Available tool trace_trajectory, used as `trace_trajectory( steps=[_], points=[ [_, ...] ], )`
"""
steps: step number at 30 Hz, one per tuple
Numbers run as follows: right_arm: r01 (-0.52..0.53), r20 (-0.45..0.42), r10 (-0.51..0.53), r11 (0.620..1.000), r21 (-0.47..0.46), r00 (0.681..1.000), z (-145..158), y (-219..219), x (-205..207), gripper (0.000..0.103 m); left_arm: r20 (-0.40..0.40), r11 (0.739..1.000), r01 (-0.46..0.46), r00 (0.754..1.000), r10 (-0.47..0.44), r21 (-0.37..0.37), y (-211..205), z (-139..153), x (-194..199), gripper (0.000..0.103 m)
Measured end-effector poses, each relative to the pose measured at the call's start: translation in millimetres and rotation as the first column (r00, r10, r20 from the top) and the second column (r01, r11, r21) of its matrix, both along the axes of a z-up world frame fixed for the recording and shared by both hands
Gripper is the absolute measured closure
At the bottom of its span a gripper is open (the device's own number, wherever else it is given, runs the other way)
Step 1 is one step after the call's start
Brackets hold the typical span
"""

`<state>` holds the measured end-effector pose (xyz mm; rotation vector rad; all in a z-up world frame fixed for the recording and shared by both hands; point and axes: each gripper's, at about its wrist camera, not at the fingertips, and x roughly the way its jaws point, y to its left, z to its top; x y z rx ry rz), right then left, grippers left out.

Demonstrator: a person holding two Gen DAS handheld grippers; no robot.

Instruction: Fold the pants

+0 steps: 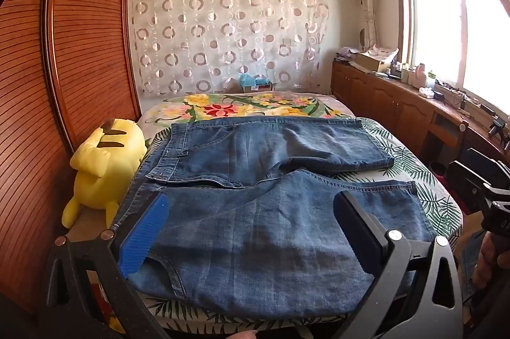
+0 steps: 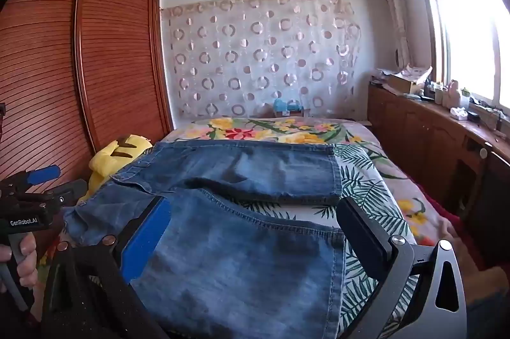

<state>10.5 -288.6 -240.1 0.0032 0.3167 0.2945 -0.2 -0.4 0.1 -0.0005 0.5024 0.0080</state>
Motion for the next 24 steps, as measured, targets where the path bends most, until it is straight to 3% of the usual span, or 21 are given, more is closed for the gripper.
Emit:
trace_trajectory(
  steps=[24],
  points=[
    [0.005, -0.005, -0.005, 1.000, 0.019, 1.000, 2.3, -1.0, -2.1, 0.000, 0.000, 1.000, 0.001, 1.000, -0.001, 0.001, -0.2, 0.0, -0.1, 0.000]
  ],
)
